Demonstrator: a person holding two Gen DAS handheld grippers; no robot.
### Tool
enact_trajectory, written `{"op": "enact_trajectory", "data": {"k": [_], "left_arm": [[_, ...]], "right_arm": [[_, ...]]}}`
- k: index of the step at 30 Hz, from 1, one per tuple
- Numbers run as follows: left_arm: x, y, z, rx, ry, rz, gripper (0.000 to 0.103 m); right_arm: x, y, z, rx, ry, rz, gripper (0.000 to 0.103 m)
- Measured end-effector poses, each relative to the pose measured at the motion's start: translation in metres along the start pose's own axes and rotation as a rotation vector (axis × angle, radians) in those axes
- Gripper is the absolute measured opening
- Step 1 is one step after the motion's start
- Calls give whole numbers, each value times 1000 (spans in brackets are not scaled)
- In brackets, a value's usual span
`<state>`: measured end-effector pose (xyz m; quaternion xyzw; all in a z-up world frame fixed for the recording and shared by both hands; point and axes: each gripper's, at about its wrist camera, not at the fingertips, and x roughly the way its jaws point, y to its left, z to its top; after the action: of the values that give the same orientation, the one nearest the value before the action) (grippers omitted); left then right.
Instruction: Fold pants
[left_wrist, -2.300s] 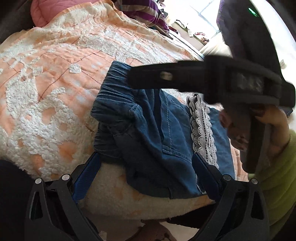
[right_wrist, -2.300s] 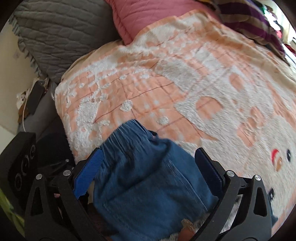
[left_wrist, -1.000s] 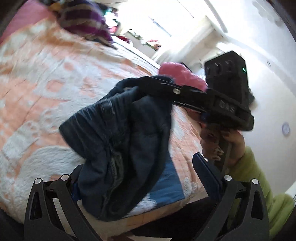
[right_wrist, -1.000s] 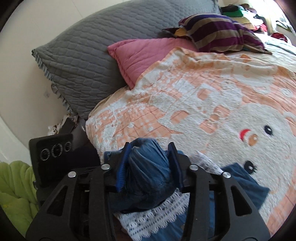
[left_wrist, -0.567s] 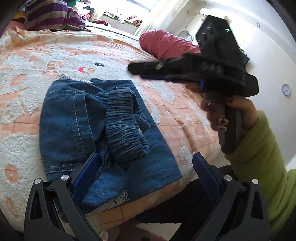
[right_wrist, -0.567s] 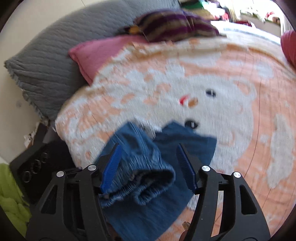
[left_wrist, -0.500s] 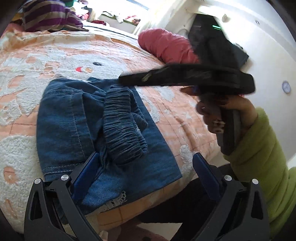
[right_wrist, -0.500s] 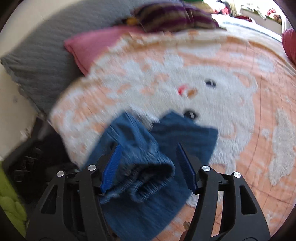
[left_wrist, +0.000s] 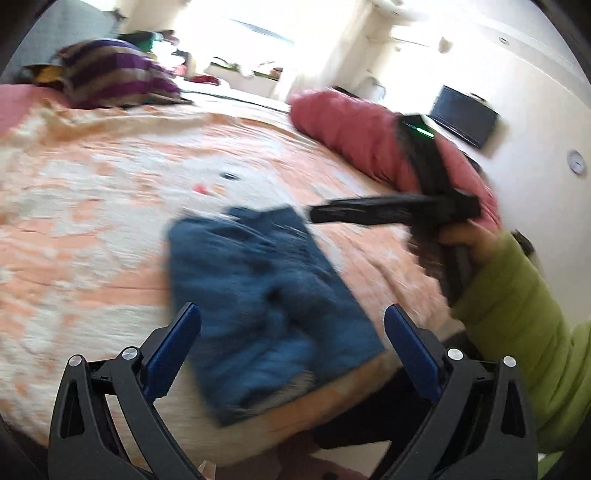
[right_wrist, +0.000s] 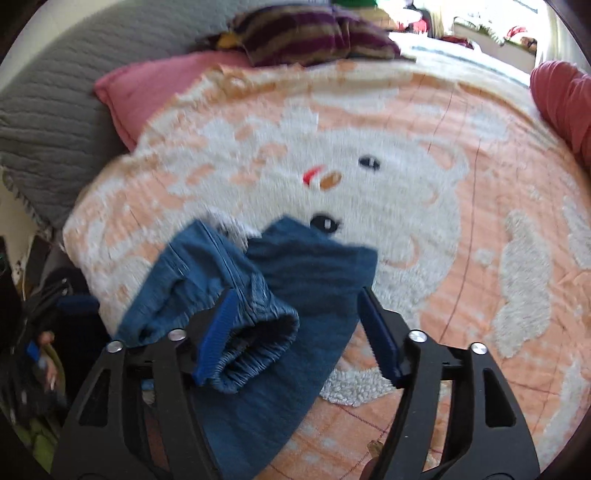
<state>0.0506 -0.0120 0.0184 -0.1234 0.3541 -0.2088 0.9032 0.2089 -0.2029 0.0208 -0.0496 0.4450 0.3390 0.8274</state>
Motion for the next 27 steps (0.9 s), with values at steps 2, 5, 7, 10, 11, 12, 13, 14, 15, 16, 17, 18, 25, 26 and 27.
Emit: {"op": "enact_trajectory", "data": {"k": [2,5,7,10,11,12,13,14,15,16,17,18,25,26,27], "left_arm": [[-3,15,6,-35,-11,35,98],[-8,28,12,-59,-16,87,98],[-10,31,16,-56,-17,112,98],[-9,28,28,-40,-15,143,98],[-13,26,30,-36,-16,152,98],[-12,25,34,-30,-12,161,98],[-10,24,36,-26,-8,167,98],[-7,23,40,-22,-2,179,98],[-5,23,42,-20,3,184,98],[-2,23,45,-18,10,188,98],[0,22,46,-18,15,190,98],[3,22,48,-17,20,193,98],[28,26,59,-22,84,199,98],[33,27,60,-21,94,204,98],[38,28,62,-20,102,206,99]], "right_arm": [[-12,4,3,-13,-52,6,68],[-31,5,2,-20,-122,0,76],[-42,5,-1,-11,-158,2,80],[-60,2,-10,-1,-213,3,84],[-65,2,-13,0,-226,2,85],[-70,1,-17,4,-243,0,87],[-74,1,-20,6,-251,0,87],[-78,1,-25,8,-263,1,88],[-81,2,-29,7,-271,-1,88],[-83,4,-33,5,-279,-5,88],[-85,6,-37,-1,-284,-7,88],[-86,7,-40,-8,-286,-6,88],[-86,43,-58,-142,-276,-15,88],[-85,52,-60,-178,-272,-10,88],[-84,60,-63,-215,-265,-3,88]]}}
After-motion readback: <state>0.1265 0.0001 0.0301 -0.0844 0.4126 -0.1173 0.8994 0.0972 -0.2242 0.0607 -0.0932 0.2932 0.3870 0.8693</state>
